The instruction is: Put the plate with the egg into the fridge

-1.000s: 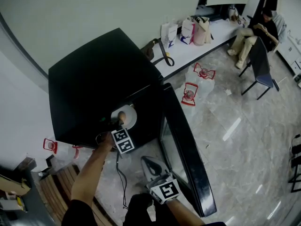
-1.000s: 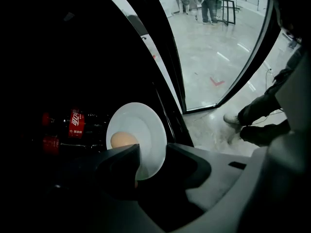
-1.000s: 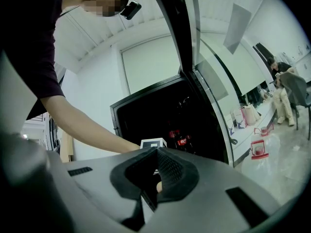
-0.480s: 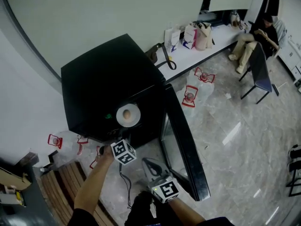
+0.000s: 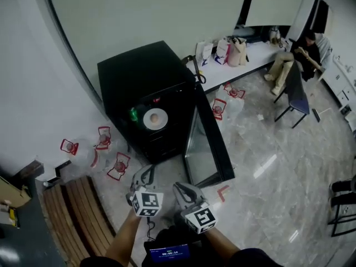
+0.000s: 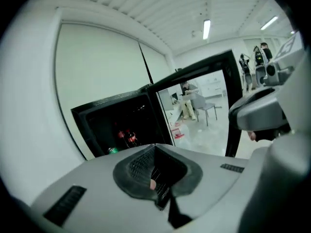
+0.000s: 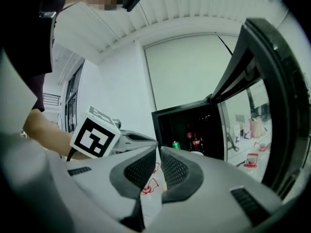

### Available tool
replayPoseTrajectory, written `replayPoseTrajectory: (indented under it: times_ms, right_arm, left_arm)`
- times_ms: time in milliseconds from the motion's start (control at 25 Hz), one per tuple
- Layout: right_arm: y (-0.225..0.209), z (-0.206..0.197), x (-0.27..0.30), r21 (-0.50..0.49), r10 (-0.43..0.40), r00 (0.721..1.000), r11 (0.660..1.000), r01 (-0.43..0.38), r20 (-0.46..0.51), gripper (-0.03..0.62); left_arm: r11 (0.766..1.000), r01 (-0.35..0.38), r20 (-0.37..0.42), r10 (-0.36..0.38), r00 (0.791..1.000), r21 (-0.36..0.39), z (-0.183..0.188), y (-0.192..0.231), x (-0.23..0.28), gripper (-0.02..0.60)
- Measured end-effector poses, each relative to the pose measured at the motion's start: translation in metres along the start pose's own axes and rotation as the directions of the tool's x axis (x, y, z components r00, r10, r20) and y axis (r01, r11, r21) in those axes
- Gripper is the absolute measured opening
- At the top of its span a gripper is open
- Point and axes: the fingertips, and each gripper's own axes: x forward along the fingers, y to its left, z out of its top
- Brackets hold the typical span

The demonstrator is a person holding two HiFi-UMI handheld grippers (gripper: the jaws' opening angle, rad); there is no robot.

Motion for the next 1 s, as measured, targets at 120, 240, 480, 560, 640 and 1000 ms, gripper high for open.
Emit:
replayPoseTrajectory:
  times_ms: [120, 240, 480, 560, 640, 1000]
  right_arm:
    - [0.008, -0.003, -0.035, -0.022, -0.004, 1.0, 1.0, 0.003, -0.026, 0.088]
    - [0.003, -0.003, -0.056, -0.049, 0.012, 0.999, 0.999, -0.014, -0.045, 0.149]
    - [-0.02, 0.011, -0.069, -0.078, 0.062, 0.995, 0.995, -0.068, -0.074, 0.166]
    - [-0.025, 0.021, -0.076, -0.103, 0.096, 0.993, 0.989, -0.103, -0.07, 0.166]
    - [-0.026, 0.031, -0.091, -0.121, 0.133, 0.989, 0.983, -0.141, -0.072, 0.166]
    - [-0.105, 0.035, -0.162, -0.124, -0.023, 0.999, 0.992, 0.017, -0.049, 0.23]
  left_arm:
    - [0.993, -0.019, 0.041, 0.024, 0.999, -0.114, 0.009, -0.013, -0.041, 0.009]
    - [0.985, -0.045, 0.094, 0.061, 0.994, -0.167, 0.022, -0.026, -0.065, 0.009]
    - [0.956, -0.061, 0.107, 0.096, 0.99, -0.287, 0.043, -0.054, -0.075, 0.009]
    - [0.943, -0.076, 0.106, 0.116, 0.988, -0.324, 0.049, -0.066, -0.075, 0.009]
    - [0.938, -0.095, 0.098, 0.134, 0.986, -0.333, 0.055, -0.081, -0.076, 0.009]
    - [0.928, -0.103, 0.094, 0.145, 0.985, -0.357, 0.067, -0.137, -0.078, 0.009]
